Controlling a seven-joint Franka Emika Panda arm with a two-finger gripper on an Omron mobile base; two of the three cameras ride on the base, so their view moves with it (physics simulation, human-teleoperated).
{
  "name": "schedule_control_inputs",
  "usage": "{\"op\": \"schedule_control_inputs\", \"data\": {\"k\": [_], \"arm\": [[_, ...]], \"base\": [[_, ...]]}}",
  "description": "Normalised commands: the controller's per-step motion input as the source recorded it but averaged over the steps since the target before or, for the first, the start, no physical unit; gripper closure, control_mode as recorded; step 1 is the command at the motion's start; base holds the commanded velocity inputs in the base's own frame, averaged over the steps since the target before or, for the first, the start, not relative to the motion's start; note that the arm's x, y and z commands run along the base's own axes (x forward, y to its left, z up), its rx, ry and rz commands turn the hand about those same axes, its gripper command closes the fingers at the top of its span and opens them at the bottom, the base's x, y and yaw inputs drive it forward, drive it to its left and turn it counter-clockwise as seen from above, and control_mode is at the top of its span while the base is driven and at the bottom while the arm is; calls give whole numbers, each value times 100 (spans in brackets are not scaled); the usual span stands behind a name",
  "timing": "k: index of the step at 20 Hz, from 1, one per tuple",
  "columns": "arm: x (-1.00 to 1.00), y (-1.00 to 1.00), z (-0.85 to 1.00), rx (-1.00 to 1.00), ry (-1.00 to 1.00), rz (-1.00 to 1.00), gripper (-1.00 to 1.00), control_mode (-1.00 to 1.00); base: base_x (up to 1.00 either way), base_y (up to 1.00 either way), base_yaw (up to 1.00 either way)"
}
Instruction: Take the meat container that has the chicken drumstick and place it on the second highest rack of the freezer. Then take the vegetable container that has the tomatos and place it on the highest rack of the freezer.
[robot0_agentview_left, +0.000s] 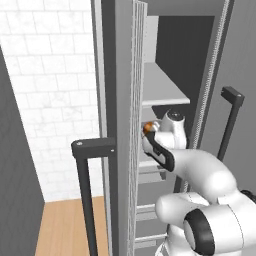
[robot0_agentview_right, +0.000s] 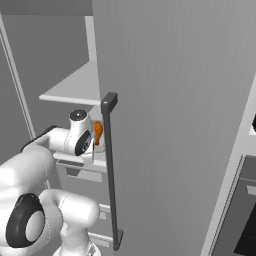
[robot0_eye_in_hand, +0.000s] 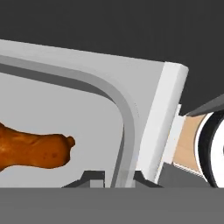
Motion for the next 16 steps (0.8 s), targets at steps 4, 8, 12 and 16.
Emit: {"op": "schedule_control_inputs", "data": {"k": [4, 8, 12, 16], "arm": [[36, 0, -4, 0, 1, 0, 100, -100], [51, 1, -11, 0, 1, 0, 100, -100], [47, 6, -28, 0, 0, 0, 100, -100], [37, 1, -20, 0, 0, 0, 100, -100]], "base": [[0, 0, 0], [0, 0, 0], [0, 0, 0], [0, 0, 0]]}}
